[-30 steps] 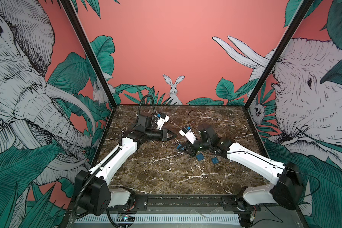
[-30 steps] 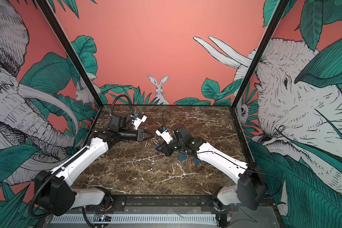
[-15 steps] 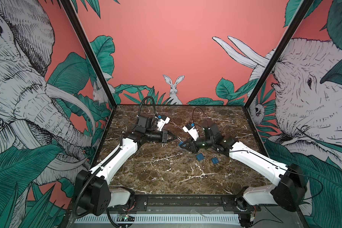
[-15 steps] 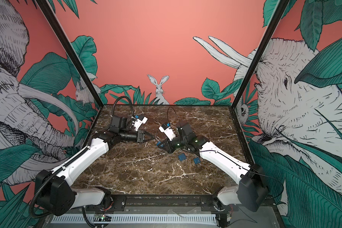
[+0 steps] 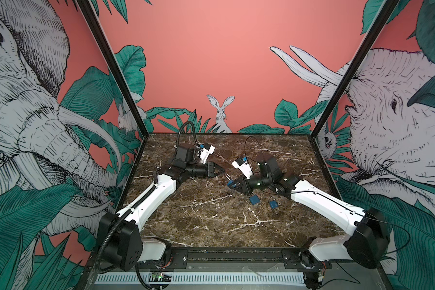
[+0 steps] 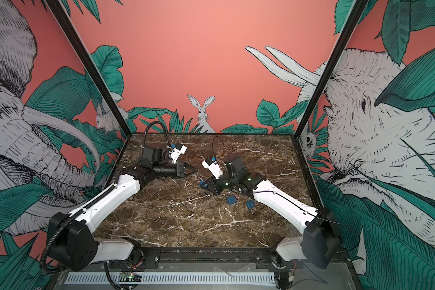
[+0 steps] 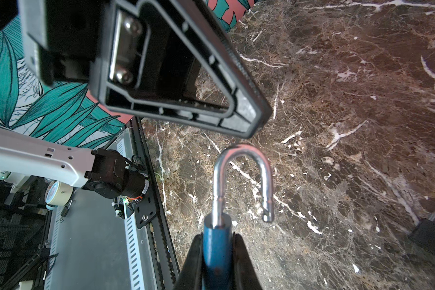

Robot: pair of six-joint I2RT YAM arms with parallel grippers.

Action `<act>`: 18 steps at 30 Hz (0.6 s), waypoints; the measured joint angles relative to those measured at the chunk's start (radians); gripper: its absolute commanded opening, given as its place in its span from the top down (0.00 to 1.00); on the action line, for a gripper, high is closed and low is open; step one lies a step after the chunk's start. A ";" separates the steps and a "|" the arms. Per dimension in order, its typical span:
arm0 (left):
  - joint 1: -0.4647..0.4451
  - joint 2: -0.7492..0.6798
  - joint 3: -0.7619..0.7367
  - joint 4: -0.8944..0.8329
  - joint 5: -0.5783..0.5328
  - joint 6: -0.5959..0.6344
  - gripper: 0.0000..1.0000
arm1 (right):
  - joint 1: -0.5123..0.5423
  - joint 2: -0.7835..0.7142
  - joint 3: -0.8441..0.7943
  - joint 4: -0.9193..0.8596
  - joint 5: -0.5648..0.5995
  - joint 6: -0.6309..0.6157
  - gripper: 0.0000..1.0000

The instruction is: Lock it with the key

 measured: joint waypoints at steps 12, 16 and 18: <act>-0.035 0.005 0.014 -0.008 0.042 0.025 0.74 | 0.000 0.028 0.000 -0.018 0.001 0.000 1.00; -0.035 0.005 0.014 -0.034 0.043 0.045 0.74 | 0.000 0.028 0.016 -0.029 0.001 0.001 1.00; -0.035 0.005 0.014 -0.036 0.043 0.052 0.74 | 0.000 0.028 0.023 -0.039 0.001 0.002 1.00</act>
